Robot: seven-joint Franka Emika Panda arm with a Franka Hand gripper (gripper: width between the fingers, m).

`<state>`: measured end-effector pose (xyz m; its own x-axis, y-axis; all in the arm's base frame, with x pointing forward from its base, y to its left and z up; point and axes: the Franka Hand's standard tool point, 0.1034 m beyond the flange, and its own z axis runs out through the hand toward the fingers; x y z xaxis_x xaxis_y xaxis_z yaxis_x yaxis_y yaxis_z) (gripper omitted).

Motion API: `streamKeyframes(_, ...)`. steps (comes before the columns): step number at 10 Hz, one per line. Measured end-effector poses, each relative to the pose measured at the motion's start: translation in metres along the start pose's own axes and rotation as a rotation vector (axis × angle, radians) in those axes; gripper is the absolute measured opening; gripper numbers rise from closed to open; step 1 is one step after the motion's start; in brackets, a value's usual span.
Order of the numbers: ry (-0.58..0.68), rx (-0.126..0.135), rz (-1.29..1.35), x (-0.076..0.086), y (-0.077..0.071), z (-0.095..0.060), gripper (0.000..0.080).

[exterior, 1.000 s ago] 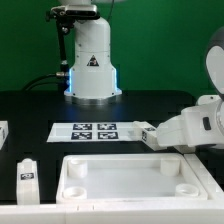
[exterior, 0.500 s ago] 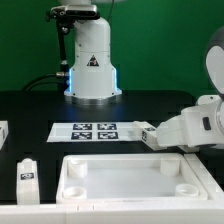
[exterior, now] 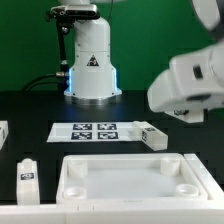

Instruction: Assemble desk

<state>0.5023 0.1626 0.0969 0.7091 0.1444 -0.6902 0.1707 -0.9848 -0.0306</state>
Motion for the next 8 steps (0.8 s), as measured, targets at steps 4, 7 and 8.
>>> streamKeyframes(4,0.258,0.088,-0.009,0.001,0.004,-0.024,0.0284)
streamKeyframes(7,0.517,0.151,-0.002,0.007,0.039,-0.093,0.0284)
streamKeyframes(8,0.598,0.144,0.007,0.010,0.040,-0.091,0.0284)
